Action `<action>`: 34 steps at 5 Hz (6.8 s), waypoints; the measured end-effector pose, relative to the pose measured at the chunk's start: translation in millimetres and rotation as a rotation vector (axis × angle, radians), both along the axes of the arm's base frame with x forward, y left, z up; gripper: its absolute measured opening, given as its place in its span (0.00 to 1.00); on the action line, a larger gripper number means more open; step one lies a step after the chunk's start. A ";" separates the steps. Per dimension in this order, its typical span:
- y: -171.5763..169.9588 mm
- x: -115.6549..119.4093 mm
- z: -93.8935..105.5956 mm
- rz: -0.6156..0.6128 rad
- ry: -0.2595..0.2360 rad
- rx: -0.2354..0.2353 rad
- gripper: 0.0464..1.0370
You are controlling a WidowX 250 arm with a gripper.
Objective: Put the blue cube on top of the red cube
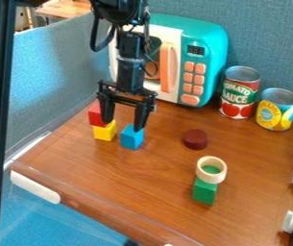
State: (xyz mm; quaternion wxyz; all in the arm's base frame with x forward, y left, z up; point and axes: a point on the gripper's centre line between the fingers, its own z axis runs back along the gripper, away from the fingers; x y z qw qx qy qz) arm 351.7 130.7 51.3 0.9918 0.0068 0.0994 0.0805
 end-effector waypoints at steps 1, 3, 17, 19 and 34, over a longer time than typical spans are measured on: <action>1.2 3.5 -1.2 0.019 -0.006 0.006 0.96; -6.7 13.6 -11.7 0.034 0.001 0.016 0.96; 46.4 -11.5 80.5 -0.002 -0.151 -0.076 0.54; 47.8 -4.0 63.0 -0.004 -0.104 -0.083 0.54; 35.8 -52.3 95.6 -0.005 -0.118 0.030 0.96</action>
